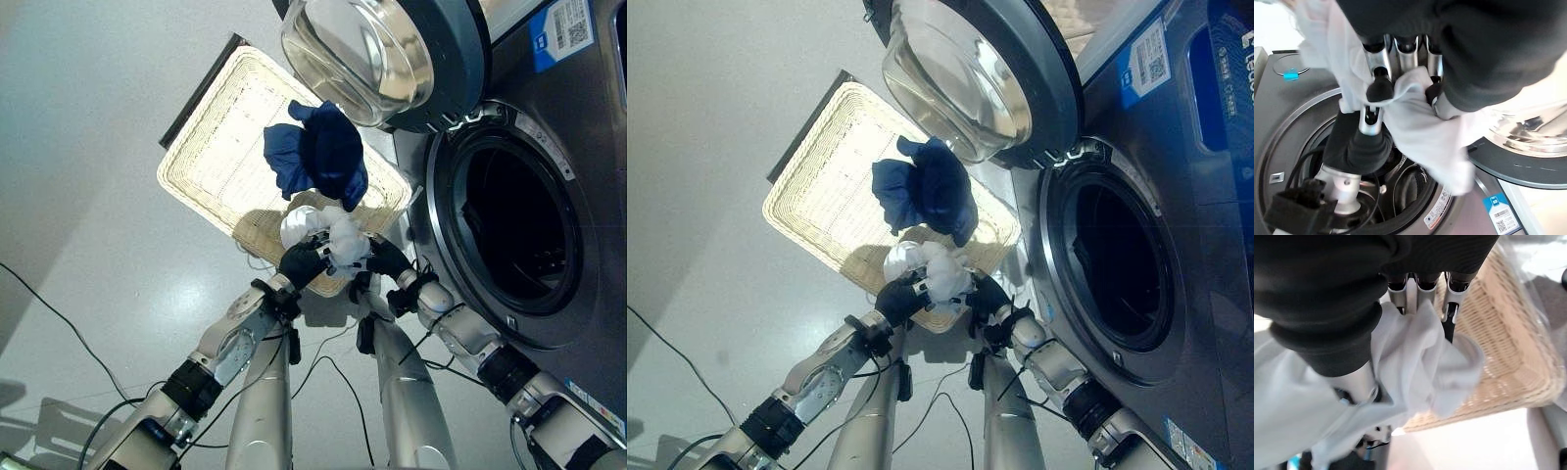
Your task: Put the clothes into the washing machine.
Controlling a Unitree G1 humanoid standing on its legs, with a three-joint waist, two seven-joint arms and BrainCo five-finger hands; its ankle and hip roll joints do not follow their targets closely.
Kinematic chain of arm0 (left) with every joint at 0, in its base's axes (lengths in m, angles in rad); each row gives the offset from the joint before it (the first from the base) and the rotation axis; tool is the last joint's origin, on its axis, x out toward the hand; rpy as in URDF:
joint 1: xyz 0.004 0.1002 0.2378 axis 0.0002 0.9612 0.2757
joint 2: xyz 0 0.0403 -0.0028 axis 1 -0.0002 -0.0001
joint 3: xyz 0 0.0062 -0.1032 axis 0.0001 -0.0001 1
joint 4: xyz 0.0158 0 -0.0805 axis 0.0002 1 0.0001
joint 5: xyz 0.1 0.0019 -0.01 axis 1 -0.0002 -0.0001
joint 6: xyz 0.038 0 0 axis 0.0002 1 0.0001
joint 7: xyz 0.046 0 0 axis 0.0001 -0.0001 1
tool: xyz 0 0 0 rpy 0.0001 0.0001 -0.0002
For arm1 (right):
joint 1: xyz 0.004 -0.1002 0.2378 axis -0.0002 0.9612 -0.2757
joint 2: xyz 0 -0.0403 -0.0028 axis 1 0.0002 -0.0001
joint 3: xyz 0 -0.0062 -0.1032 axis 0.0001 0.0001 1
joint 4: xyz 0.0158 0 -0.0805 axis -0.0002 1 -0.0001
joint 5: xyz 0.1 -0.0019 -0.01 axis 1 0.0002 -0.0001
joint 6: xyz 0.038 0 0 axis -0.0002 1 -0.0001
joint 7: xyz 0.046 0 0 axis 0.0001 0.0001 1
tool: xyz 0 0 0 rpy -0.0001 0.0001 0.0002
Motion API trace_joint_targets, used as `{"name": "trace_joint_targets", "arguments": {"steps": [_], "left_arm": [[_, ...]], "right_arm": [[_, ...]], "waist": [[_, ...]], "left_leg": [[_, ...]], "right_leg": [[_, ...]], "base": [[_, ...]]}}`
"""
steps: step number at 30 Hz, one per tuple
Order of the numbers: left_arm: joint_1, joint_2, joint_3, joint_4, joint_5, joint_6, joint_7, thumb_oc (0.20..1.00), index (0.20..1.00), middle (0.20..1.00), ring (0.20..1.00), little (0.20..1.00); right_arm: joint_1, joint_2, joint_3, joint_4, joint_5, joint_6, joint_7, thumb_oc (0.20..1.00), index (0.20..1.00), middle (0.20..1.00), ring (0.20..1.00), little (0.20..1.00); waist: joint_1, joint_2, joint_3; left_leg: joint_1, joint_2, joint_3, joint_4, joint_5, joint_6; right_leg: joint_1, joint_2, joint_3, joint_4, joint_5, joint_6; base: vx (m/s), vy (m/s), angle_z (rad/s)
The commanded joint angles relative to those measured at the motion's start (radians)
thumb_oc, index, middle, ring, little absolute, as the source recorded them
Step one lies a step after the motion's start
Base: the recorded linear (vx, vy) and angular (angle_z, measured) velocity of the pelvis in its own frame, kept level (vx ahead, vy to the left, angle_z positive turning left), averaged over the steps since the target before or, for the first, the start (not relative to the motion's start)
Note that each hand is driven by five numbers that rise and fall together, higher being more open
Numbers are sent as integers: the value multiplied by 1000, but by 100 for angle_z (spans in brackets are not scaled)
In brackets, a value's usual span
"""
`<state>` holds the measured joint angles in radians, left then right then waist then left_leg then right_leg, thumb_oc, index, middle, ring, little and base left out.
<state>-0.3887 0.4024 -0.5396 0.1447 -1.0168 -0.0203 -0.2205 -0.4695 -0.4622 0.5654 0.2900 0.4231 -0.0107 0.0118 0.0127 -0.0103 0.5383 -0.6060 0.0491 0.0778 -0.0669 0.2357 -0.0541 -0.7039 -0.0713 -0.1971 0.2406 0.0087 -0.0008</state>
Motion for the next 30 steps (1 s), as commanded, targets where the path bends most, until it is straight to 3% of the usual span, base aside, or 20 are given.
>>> {"name": "trace_joint_targets", "arguments": {"steps": [1, 6, 11, 15, 17, 19, 20, 21, 25, 27, 28, 30], "left_arm": [[0, -108, -76, -124, 25, -71, 31, 1000, 1000, 1000, 1000, 1000], [5, -90, -44, -105, 228, -234, 274, 1000, 1000, 1000, 1000, 1000], [12, -65, 2, -92, 401, -293, 415, 1000, 1000, 1000, 1000, 1000], [18, -53, 18, -90, 457, -310, 494, 1000, 1000, 1000, 1000, 1000], [25, -52, 47, -64, 527, -325, 656, 1000, 1000, 1000, 1000, 1000], [27, -51, 59, -57, 574, -319, 725, 1000, 1000, 1000, 1000, 1000], [31, -44, 77, -41, 663, -327, 844, 1000, 1000, 1000, 1000, 1000], [31, -43, 80, -39, 674, -326, 862, 1000, 1000, 1000, 1000, 1000], [32, -21, 140, 10, 780, -298, 1112, 1000, 1000, 1000, 1000, 1000], [30, -16, 153, 22, 806, -284, 1154, 1000, 1000, 1000, 1000, 1000], [24, -6, 180, 60, 825, -267, 1201, 1000, 1000, 1000, 1000, 1000], [25, -6, 187, 69, 828, -263, 1207, 1000, 1000, 1000, 1000, 1000]], "right_arm": [[-22, 67, 67, -46, 12, -9, 58, 200, 200, 200, 200, 200], [-10, 71, 55, -26, 46, -1, 51, 200, 200, 200, 200, 200], [8, 69, 33, -4, 86, -5, 47, 200, 200, 200, 200, 200], [19, 70, 16, 5, 152, -7, 45, 200, 200, 200, 200, 200], [30, 88, -9, 38, 240, -21, 34, 200, 200, 200, 200, 200], [36, 92, -19, 49, 277, -28, 38, 200, 200, 200, 200, 200], [38, 98, -33, 62, 337, -33, 39, 200, 200, 200, 200, 200], [38, 99, -35, 64, 346, -32, 42, 200, 200, 200, 200, 200], [44, 123, -100, 109, 643, -37, 59, 200, 200, 200, 200, 200], [41, 129, -122, 124, 731, -56, 51, 200, 200, 200, 200, 200], [36, 133, -184, 158, 919, -94, 46, 200, 200, 200, 200, 200], [35, 133, -202, 165, 944, -95, 51, 200, 200, 200, 200, 200]], "waist": [[-27, -1, -18], [-18, -4, -18], [-11, -6, -18], [-8, -3, -18], [-4, 0, -18], [-3, 1, -18], [-1, 3, -18], [0, 3, -18], [7, 7, -18], [9, 9, -18], [10, 14, -18], [10, 15, -18]], "left_leg": [[11, -93, 49, 15, -78, 5], [7, -92, 43, 19, -76, 3], [0, -93, 31, 25, -74, 3], [-1, -94, 25, 28, -74, 2], [-6, -93, 18, 36, -76, 0], [-6, -93, 16, 38, -77, -1], [-6, -93, 12, 40, -77, -2], [-6, -92, 11, 41, -77, -3], [-9, -88, 2, 51, -82, -9], [-11, -88, 0, 57, -84, -10], [-12, -86, -4, 66, -88, -13], [-12, -86, -3, 68, -89, -13]], "right_leg": [[56, 0, 29, -271, 215, 124], [57, 1, 20, -270, 212, 123], [54, 2, 16, -265, 209, 119], [54, 3, 14, -261, 205, 117], [52, 3, 9, -250, 197, 113], [52, 3, 7, -247, 195, 112], [51, 5, 6, -241, 190, 110], [51, 5, 6, -239, 189, 110], [48, 5, -1, -214, 171, 107], [47, 4, -3, -205, 166, 106], [43, 4, -3, -189, 159, 107], [43, 4, -3, -186, 157, 108]], "base": [[8, -32, -1], [10, -41, -1], [11, -53, -1], [11, -45, 1], [13, -66, 2], [8, -51, 2], [8, -54, -1], [7, -69, -1], [4, -66, 0], [5, -62, 4], [10, -53, 4], [6, -20, 2]]}}
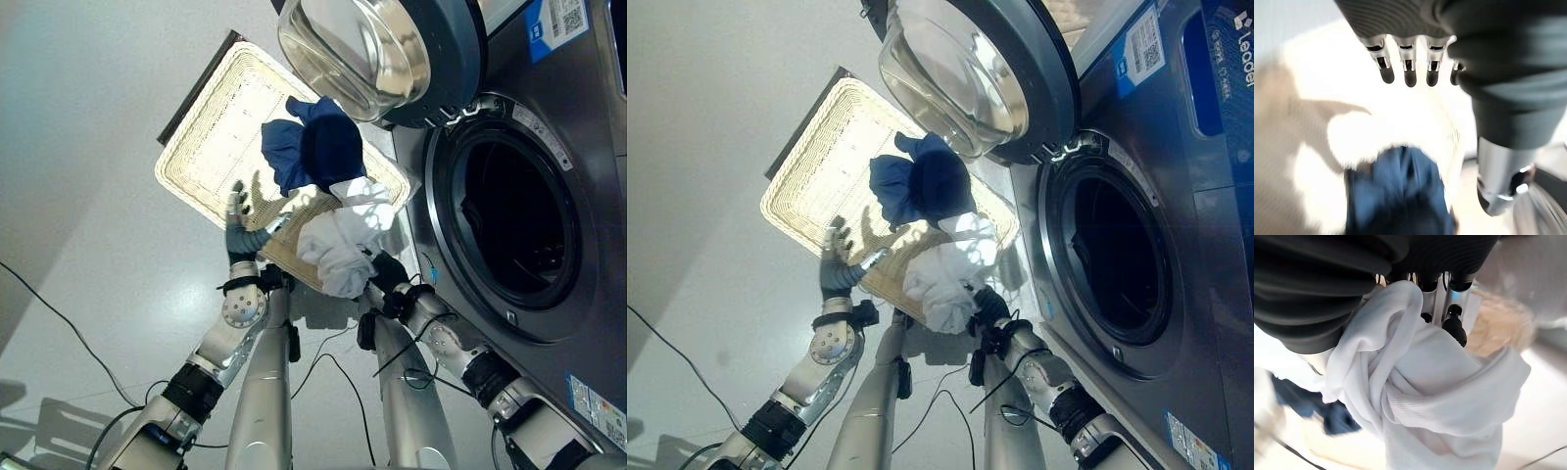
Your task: Put the clothes into the washing machine.
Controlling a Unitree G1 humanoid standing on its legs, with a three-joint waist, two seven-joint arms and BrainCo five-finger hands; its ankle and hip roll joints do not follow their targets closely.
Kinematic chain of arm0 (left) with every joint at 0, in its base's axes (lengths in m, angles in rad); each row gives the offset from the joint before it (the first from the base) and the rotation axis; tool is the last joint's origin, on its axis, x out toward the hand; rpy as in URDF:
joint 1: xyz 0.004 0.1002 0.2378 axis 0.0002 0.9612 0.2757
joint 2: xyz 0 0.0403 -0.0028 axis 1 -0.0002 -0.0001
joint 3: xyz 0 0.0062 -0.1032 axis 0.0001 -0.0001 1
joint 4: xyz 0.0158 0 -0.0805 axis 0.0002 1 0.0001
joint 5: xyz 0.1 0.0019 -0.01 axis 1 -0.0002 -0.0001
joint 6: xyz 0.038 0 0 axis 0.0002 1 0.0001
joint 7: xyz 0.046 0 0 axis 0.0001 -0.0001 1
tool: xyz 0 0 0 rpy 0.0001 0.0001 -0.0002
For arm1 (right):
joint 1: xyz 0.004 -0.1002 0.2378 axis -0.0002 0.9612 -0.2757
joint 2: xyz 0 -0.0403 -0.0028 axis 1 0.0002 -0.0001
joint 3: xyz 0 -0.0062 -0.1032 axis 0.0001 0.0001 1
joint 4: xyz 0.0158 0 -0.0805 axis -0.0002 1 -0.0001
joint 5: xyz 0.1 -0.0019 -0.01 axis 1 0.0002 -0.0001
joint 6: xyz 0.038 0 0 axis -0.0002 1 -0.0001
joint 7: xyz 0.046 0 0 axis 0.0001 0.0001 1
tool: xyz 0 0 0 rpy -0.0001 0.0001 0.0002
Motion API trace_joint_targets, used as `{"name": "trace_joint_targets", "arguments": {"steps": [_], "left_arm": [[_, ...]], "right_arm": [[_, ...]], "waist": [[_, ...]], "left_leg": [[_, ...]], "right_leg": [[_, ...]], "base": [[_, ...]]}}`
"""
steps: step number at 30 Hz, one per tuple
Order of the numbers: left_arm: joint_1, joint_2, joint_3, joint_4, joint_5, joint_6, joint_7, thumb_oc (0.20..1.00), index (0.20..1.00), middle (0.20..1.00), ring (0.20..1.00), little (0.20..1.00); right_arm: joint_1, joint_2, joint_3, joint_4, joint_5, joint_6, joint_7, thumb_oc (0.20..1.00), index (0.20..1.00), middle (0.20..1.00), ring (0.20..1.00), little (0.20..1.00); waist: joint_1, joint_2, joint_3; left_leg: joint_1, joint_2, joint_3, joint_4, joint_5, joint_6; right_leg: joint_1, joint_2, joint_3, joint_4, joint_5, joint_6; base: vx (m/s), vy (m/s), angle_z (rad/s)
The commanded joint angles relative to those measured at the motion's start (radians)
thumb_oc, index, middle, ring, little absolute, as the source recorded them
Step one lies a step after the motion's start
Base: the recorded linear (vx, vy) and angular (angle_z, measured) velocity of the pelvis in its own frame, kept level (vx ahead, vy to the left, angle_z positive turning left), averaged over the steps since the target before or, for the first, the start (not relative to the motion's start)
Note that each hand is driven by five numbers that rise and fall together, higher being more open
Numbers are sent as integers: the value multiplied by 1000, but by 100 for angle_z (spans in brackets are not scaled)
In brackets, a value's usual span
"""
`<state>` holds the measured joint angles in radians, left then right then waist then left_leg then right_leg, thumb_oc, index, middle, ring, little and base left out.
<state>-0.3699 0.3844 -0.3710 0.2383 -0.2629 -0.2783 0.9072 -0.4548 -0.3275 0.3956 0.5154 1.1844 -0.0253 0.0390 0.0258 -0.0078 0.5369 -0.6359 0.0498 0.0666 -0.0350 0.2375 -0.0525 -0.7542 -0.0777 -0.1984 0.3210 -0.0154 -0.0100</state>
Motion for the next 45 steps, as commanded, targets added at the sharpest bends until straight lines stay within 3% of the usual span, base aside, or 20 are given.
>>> {"name": "trace_joint_targets", "arguments": {"steps": [1, 2, 5, 9, 11, 13, 14, 15, 16, 18, 19, 20, 22, 24, 25, 26, 31, 35, 40, 45], "left_arm": [[9, 22, 58, 20, 70, 9, 89, 1000, 1000, 1000, 1000, 1000], [8, 23, 59, 23, 69, 9, 89, 1000, 1000, 1000, 1000, 1000], [43, 53, 121, 67, 50, -8, 61, 1000, 1000, 1000, 1000, 1000], [69, 95, 150, 77, 31, -15, 44, 1000, 1000, 1000, 1000, 1000], [95, 126, 163, 81, 25, -30, 30, 1000, 1000, 1000, 1000, 1000], [112, 138, 164, 78, 21, -38, 26, 1000, 1000, 1000, 1000, 1000], [128, 150, 155, 73, 13, -45, 29, 1000, 1000, 1000, 1000, 1000], [125, 152, 154, 73, 12, -46, 30, 1000, 1000, 1000, 1000, 1000], [130, 159, 145, 65, 15, -41, 30, 1000, 1000, 1000, 1000, 1000], [122, 154, 135, 67, 42, -30, 26, 1000, 1000, 1000, 1000, 1000], [116, 152, 130, 65, 55, -19, 21, 1000, 1000, 1000, 1000, 1000], [108, 153, 118, 67, 59, -7, 21, 1000, 1000, 1000, 1000, 1000], [93, 146, 99, 88, 65, -1, 19, 1000, 1000, 1000, 1000, 1000], [88, 134, 83, 105, 73, 2, 14, 1000, 1000, 1000, 1000, 1000], [72, 124, 64, 121, 88, 11, 13, 1000, 1000, 1000, 1000, 1000], [62, 118, 54, 127, 98, 21, 17, 1000, 1000, 1000, 1000, 1000], [13, 142, 34, 135, 215, 93, 71, 1000, 1000, 1000, 1000, 1000], [13, 174, 39, 139, 256, 110, 76, 1000, 1000, 1000, 1000, 1000], [-9, 196, 19, 156, 309, 120, 84, 1000, 1000, 1000, 1000, 1000], [-68, 220, -14, 164, 339, 185, 29, 1000, 1000, 1000, 1000, 1000]], "right_arm": [[11, -7, -140, -24, 433, -152, 48, 200, 200, 200, 200, 200], [10, -9, -145, -21, 456, -160, 51, 200, 200, 200, 200, 200], [26, -31, -359, -24, 749, -324, 37, 200, 200, 200, 200, 200], [37, -48, -534, -80, 788, -508, -92, 200, 200, 200, 200, 200], [39, -103, -662, -119, 788, -736, -289, 200, 200, 200, 200, 200], [44, -140, -715, -118, 775, -897, -375, 200, 200, 200, 200, 200], [47, -158, -782, -147, 633, -1120, -544, 200, 200, 200, 200, 200], [47, -159, -794, -152, 587, -1148, -588, 200, 200, 200, 200, 200], [52, -169, -830, -183, 477, -1255, -761, 200, 200, 200, 200, 200], [47, -176, -860, -187, 414, -1299, -885, 514, 514, 514, 514, 514], [47, -190, -864, -168, 384, -1309, -935, 755, 755, 755, 755, 755], [41, -203, -861, -159, 359, -1286, -979, 1000, 1000, 1000, 1000, 1000], [29, -211, -840, -152, 377, -1163, -964, 1000, 1000, 1000, 1000, 1000], [19, -199, -825, -141, 534, -1013, -764, 1000, 1000, 1000, 1000, 1000], [-1, -200, -773, -50, 780, -786, -472, 1000, 1000, 1000, 1000, 1000], [-21, -195, -751, -21, 788, -669, -397, 1000, 1000, 1000, 1000, 1000], [-35, -179, -617, 9, 697, -368, -324, 1000, 1000, 1000, 1000, 1000], [12, -161, -583, 19, 694, -364, -227, 1000, 1000, 1000, 1000, 1000], [17, -121, -555, 9, 662, -504, -154, 1000, 1000, 1000, 1000, 1000], [5, -102, -500, 0, 426, -472, -181, 1000, 1000, 1000, 1000, 1000]], "waist": [[-6, 19, -17], [-5, 19, -17], [-14, 22, -17], [-23, 15, -17], [-28, 3, -17], [-29, 0, -17], [-37, -2, -17], [-38, -3, -17], [-41, -2, -17], [-41, -1, -17], [-40, 1, -17], [-39, 3, -17], [-35, 8, -17], [-33, 15, -17], [-25, 23, -17], [-25, 27, -17], [-26, 30, -17], [-29, 19, -17], [-38, 9, -17], [-47, 7, -17]], "left_leg": [[19, -82, 14, 45, -97, -18], [19, -82, 15, 45, -98, -18], [37, -76, 26, 40, -107, -19], [45, -70, 32, 37, -116, -18], [48, -67, 30, 37, -124, -16], [54, -66, 28, 37, -129, -16], [50, -65, 24, 39, -132, -16], [40, -65, 25, 40, -125, -15], [38, -66, 23, 44, -128, -17], [24, -70, 20, 53, -127, -17], [21, -73, 16, 56, -129, -15], [19, -75, 14, 61, -129, -17], [14, -79, 9, 66, -129, -16], [24, -81, 4, 69, -137, -16], [24, -86, 4, 69, -134, -13], [22, -86, 5, 68, -131, -12], [7, -84, 17, 55, -108, -11], [6, -80, 23, 47, -103, -14], [4, -72, 34, 38, -100, -19], [-1, -65, 47, 40, -97, -24]], "right_leg": [[93, 9, -1, -254, 174, 122], [93, 9, -1, -253, 173, 122], [105, 15, 7, -248, 166, 129], [110, 20, 16, -248, 166, 131], [115, 25, 20, -252, 167, 130], [122, 27, 22, -255, 168, 130], [119, 31, 25, -253, 166, 128], [110, 30, 25, -253, 173, 126], [108, 31, 28, -251, 173, 126], [95, 28, 27, -249, 178, 125], [94, 26, 28, -250, 179, 124], [94, 24, 28, -251, 179, 122], [94, 20, 22, -252, 181, 122], [105, 18, 19, -251, 172, 123], [107, 14, 14, -256, 177, 122], [106, 13, 12, -258, 180, 122], [90, 8, 4, -273, 201, 119], [89, 11, 0, -281, 204, 118], [81, 17, 2, -291, 212, 120], [71, 25, 17, -284, 212, 119]], "base": [[0, 0, 0], [41, -24, -1], [43, 7, 0], [26, -16, -4], [39, -62, -7], [23, -40, -14], [-1, -23, -11], [-2, -19, -5], [-11, -21, -5], [2, -26, -7], [-2, -27, -10], [-3, -28, -12], [6, -20, -6], [33, -15, 0], [37, -11, 3], [-2, -10, 8], [4, -8, 4], [6, -7, -1], [7, 0, -7], [-11, 12, -5]]}}
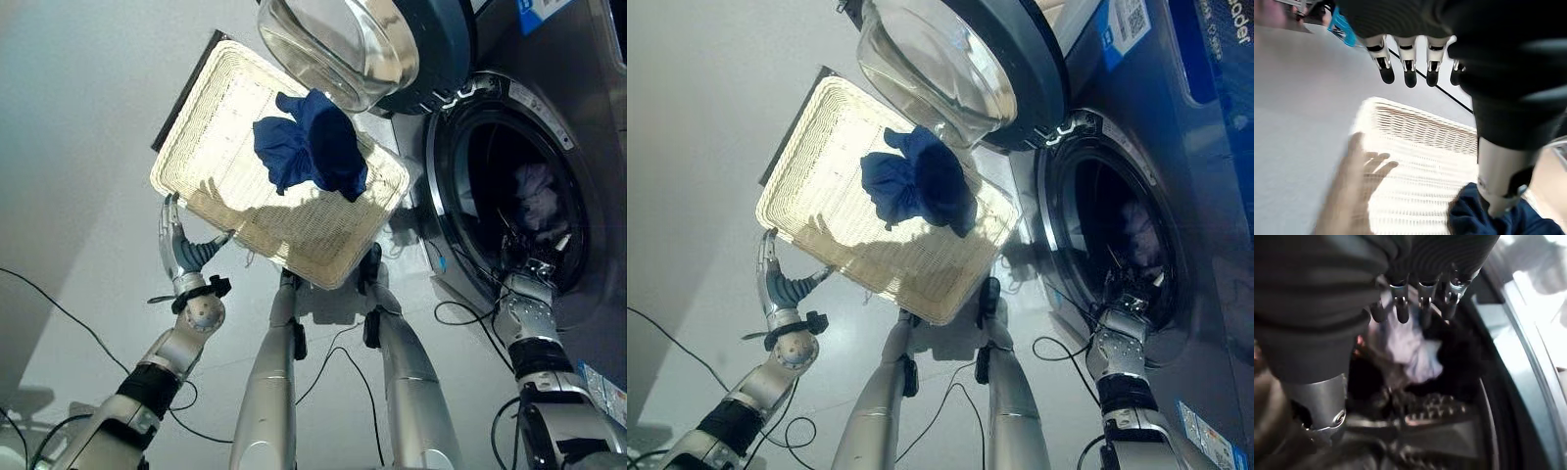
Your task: Put the clothes into the washing machine.
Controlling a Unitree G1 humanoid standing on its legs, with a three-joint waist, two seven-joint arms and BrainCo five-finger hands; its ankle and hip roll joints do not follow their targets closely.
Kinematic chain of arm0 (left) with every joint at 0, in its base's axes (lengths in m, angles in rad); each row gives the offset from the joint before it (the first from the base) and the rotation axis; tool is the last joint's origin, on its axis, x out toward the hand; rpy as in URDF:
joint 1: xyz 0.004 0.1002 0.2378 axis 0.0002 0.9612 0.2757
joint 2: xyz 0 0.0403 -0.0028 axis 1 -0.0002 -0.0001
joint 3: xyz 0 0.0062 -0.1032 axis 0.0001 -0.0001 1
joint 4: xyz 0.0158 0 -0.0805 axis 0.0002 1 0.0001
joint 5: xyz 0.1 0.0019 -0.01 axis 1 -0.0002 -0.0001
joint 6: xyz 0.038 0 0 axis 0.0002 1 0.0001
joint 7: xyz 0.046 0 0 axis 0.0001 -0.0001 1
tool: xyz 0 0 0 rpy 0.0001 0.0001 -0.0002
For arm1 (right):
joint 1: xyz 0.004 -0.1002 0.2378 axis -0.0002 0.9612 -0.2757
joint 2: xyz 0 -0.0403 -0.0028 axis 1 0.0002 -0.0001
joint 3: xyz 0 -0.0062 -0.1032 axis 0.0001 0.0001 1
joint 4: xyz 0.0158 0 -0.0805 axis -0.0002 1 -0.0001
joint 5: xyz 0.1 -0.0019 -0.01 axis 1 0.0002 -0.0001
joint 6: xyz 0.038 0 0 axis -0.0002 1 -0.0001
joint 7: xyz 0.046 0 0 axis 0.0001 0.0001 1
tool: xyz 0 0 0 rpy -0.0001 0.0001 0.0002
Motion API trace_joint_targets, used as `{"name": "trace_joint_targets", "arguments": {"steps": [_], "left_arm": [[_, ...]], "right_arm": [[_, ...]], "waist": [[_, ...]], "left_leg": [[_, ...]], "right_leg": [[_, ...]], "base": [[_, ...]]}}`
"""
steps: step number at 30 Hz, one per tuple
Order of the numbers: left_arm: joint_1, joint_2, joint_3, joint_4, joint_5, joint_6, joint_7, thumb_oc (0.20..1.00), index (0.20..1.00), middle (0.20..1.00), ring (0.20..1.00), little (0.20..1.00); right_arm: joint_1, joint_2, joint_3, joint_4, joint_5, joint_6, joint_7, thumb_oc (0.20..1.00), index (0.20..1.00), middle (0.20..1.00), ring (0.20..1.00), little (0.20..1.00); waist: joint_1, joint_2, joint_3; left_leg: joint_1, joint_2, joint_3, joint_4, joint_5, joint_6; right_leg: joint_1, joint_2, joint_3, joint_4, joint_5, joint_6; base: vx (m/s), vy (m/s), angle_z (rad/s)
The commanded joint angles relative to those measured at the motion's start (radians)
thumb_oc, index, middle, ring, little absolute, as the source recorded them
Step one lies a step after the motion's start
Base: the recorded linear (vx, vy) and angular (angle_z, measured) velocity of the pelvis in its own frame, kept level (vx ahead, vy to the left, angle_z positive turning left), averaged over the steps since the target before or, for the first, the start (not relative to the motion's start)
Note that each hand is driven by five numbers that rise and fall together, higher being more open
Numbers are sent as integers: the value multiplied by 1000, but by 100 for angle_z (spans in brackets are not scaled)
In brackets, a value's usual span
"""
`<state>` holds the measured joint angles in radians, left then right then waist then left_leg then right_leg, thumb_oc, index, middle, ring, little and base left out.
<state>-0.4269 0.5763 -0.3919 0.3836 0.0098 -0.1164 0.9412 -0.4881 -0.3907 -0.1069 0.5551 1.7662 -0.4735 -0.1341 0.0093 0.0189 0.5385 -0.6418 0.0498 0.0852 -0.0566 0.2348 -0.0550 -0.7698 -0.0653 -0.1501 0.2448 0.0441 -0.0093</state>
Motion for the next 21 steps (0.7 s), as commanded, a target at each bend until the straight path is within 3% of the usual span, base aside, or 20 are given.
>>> {"name": "trace_joint_targets", "arguments": {"steps": [1, 2, 3, 4, 5, 6, 8, 9, 11, 13, 15, 21], "left_arm": [[-16, 29, 2, 25, 69, 29, -9, 1000, 1000, 1000, 1000, 1000], [-45, 36, -8, 42, 78, 57, -17, 1000, 1000, 1000, 1000, 1000], [-45, 36, -8, 42, 78, 57, -17, 1000, 1000, 1000, 1000, 1000], [-79, 46, -14, 59, 81, 76, -20, 1000, 1000, 1000, 1000, 1000], [-84, 47, -12, 59, 81, 77, -21, 1000, 1000, 1000, 1000, 1000], [-117, 55, -19, 81, 88, 106, -15, 1000, 1000, 1000, 1000, 1000], [-135, 61, -15, 85, 86, 131, -18, 1000, 1000, 1000, 1000, 1000], [-172, 72, -18, 120, 77, 165, -22, 1000, 1000, 1000, 1000, 1000], [-173, 72, -18, 121, 77, 165, -22, 1000, 1000, 1000, 1000, 1000], [-251, 71, -27, 188, 61, 203, -59, 1000, 1000, 1000, 1000, 1000], [-331, 52, -46, 265, 50, 241, -76, 1000, 1000, 1000, 1000, 1000], [-503, 6, -116, 442, 38, 322, -185, 1000, 1000, 1000, 1000, 1000]], "right_arm": [[43, -38, 14, -33, -201, -10, -15, 1000, 1000, 1000, 1000, 1000], [45, -37, 52, -13, -346, 44, -46, 1000, 1000, 1000, 1000, 1000], [45, -37, 52, -13, -346, 44, -46, 1000, 1000, 1000, 1000, 1000], [52, -49, 116, -1, -536, 97, -90, 1000, 1000, 1000, 1000, 1000], [46, -48, 115, -5, -542, 99, -96, 1000, 1000, 1000, 1000, 1000], [61, -70, 205, 6, -794, 205, -108, 1000, 1000, 1000, 1000, 1000], [70, -79, 251, -4, -875, 221, -109, 1000, 1000, 1000, 1000, 1000], [78, -99, 339, -10, -1042, 286, -96, 1000, 1000, 1000, 1000, 1000], [77, -99, 339, -10, -1043, 287, -97, 1000, 1000, 1000, 1000, 1000], [78, -94, 463, -54, -1223, 339, -104, 1000, 1000, 1000, 1000, 1000], [73, -72, 538, -83, -1280, 387, -97, 1000, 1000, 1000, 1000, 1000], [75, 1, 637, -62, -1244, 399, -95, 1000, 1000, 1000, 1000, 1000]], "waist": [[-32, -20, -18], [-38, -22, -18], [-38, -22, -18], [-48, -27, -18], [-49, -28, -18], [-60, -36, -18], [-67, -41, -18], [-81, -55, -18], [-81, -56, -18], [-103, -76, -18], [-124, -90, -18], [-163, -119, -18]], "left_leg": [[14, -64, 30, 62, -100, -22], [11, -62, 36, 66, -100, -24], [11, -62, 36, 66, -100, -24], [3, -60, 44, 70, -97, -24], [-7, -61, 45, 71, -91, -23], [-7, -56, 54, 77, -95, -25], [-13, -56, 56, 85, -95, -25], [-28, -53, 60, 101, -95, -28], [-29, -53, 60, 102, -96, -28], [-45, -48, 72, 114, -93, -31], [-63, -44, 86, 130, -93, -35], [-90, -35, 108, 136, -90, -39]], "right_leg": [[94, 15, -29, -205, 146, 119], [90, 18, -25, -200, 145, 118], [90, 18, -25, -200, 145, 118], [79, 22, -17, -196, 147, 115], [69, 21, -16, -196, 153, 114], [67, 26, -7, -193, 149, 112], [60, 28, -2, -188, 149, 111], [45, 30, 2, -180, 148, 109], [45, 30, 2, -179, 148, 109], [26, 35, 12, -174, 149, 107], [8, 40, 20, -165, 147, 106], [-26, 56, 44, -154, 147, 105]], "base": [[10, 45, -1], [9, 31, -1], [-10, 54, 0], [-19, 32, -1], [-11, 49, -8], [-5, 17, -11], [7, 15, -10], [6, 10, -9], [6, 4, -7], [14, 23, -12], [12, 25, -13], [19, 7, -12]]}}
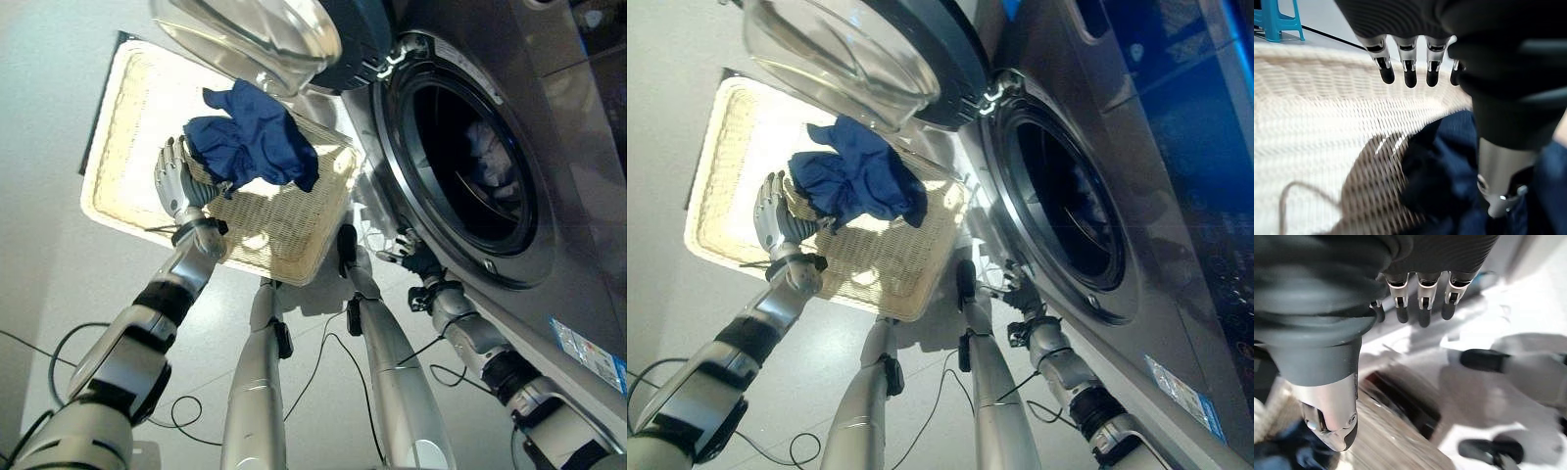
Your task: Put the clothes into the washing machine.
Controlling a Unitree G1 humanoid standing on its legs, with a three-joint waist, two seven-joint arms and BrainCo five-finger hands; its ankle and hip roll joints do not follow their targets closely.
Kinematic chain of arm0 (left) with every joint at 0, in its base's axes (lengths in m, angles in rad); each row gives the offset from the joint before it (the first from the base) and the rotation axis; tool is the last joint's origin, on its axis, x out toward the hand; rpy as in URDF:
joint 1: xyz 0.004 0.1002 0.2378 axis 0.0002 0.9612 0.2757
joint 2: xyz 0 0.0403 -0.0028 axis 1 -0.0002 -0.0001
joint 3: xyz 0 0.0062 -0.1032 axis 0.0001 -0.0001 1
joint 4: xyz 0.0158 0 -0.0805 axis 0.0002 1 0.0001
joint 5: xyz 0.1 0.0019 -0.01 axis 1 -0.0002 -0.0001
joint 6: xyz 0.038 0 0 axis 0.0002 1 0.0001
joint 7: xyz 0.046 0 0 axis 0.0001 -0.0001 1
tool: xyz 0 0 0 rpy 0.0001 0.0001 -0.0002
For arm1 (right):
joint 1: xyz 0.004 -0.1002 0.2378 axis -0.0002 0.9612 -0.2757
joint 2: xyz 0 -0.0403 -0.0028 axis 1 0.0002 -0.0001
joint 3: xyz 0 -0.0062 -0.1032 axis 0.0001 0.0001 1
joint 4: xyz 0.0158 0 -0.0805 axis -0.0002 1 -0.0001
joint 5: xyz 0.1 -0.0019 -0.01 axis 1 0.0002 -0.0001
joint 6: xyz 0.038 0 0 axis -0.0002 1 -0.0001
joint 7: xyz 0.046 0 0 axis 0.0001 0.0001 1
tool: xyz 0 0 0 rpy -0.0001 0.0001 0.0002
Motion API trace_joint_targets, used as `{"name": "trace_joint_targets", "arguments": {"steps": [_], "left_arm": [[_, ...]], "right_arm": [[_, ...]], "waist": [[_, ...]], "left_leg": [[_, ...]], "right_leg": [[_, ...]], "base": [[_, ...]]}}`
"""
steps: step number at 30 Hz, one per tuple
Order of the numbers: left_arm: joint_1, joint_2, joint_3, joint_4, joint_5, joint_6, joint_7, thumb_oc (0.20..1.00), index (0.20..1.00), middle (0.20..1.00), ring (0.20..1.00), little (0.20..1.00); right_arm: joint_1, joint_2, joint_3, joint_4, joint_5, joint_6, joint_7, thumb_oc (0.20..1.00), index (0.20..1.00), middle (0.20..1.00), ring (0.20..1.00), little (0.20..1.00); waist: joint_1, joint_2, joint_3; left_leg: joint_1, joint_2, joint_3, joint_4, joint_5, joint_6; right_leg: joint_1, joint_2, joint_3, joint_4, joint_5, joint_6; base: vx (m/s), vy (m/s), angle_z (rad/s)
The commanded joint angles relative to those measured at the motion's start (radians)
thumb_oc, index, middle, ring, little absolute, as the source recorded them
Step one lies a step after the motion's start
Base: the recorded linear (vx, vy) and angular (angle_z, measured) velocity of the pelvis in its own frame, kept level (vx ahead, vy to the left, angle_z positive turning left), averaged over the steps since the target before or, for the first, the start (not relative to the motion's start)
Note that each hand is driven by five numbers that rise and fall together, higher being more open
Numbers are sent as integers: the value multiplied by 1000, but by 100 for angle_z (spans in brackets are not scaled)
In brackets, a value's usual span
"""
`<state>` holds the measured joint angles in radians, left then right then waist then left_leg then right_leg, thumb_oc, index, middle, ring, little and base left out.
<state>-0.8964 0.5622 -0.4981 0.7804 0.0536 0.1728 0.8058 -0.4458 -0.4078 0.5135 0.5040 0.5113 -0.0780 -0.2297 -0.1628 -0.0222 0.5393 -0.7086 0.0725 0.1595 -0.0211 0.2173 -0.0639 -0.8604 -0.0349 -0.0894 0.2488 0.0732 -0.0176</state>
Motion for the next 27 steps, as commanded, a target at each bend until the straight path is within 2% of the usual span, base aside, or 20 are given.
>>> {"name": "trace_joint_targets", "arguments": {"steps": [1, 7, 14, 15, 16, 21, 22, 25, 27], "left_arm": [[-43, 17, -14, 53, -11, 32, -53, 1000, 1000, 1000, 1000, 1000], [-143, -56, -25, 175, -140, 11, -68, 1000, 1000, 1000, 1000, 1000], [-193, -107, -45, 264, -118, 38, -116, 1000, 1000, 1000, 1000, 1000], [-212, -115, -61, 294, -106, 76, -143, 504, 504, 504, 504, 504], [-221, -118, -70, 309, -100, 104, -160, 200, 200, 200, 200, 200], [-240, -114, -103, 342, -47, 153, -213, 200, 200, 200, 200, 200], [-253, -112, -137, 363, -1, 184, -223, 200, 200, 200, 200, 200], [-266, -110, -168, 373, 22, 199, -216, 200, 200, 200, 200, 200], [-270, -110, -176, 377, 15, 187, -195, 200, 200, 200, 200, 200]], "right_arm": [[34, 22, 20, -8, 17, 0, 1, 1000, 1000, 1000, 1000, 1000], [47, 66, 56, 22, 77, -47, 12, 1000, 1000, 1000, 1000, 1000], [39, 105, 78, -6, 134, -65, 9, 1000, 1000, 1000, 1000, 1000], [32, 119, 85, -19, 137, -58, 7, 1000, 1000, 1000, 1000, 1000], [30, 124, 91, -27, 142, -57, 5, 1000, 1000, 1000, 1000, 1000], [28, 124, 101, -44, 160, -53, 7, 1000, 1000, 1000, 1000, 1000], [25, 122, 107, -54, 168, -47, 8, 1000, 1000, 1000, 1000, 1000], [23, 119, 109, -56, 167, -42, 7, 1000, 1000, 1000, 1000, 1000], [24, 118, 108, -54, 162, -47, 8, 1000, 1000, 1000, 1000, 1000]], "waist": [[8, -80, -19], [-24, -109, -19], [-44, -145, -19], [-52, -155, -19], [-56, -160, -19], [-63, -167, -19], [-68, -169, -19], [-71, -168, -19], [-70, -165, -19]], "left_leg": [[-24, -57, 35, 100, -72, -30], [-41, -55, 47, 89, -75, -31], [-52, -52, 48, 92, -80, -34], [-54, -49, 52, 88, -78, -37], [-56, -48, 53, 86, -76, -38], [-58, -47, 56, 82, -75, -39], [-61, -48, 57, 80, -74, -39], [-64, -48, 58, 82, -76, -38], [-63, -49, 55, 84, -77, -36]], "right_leg": [[63, 27, -15, -158, 118, 113], [42, 36, -1, -171, 126, 119], [33, 43, 4, -176, 133, 123], [28, 47, 7, -179, 137, 123], [26, 50, 8, -180, 139, 123], [22, 54, 13, -183, 143, 122], [17, 57, 16, -182, 144, 121], [13, 58, 19, -178, 141, 120], [13, 57, 20, -175, 140, 119]], "base": [[21, -8, -5], [20, -22, -3], [18, -35, 0], [35, -43, 1], [34, -39, 1], [1, 0, 1], [0, 0, 0], [0, 0, 0], [0, 0, 0]]}}
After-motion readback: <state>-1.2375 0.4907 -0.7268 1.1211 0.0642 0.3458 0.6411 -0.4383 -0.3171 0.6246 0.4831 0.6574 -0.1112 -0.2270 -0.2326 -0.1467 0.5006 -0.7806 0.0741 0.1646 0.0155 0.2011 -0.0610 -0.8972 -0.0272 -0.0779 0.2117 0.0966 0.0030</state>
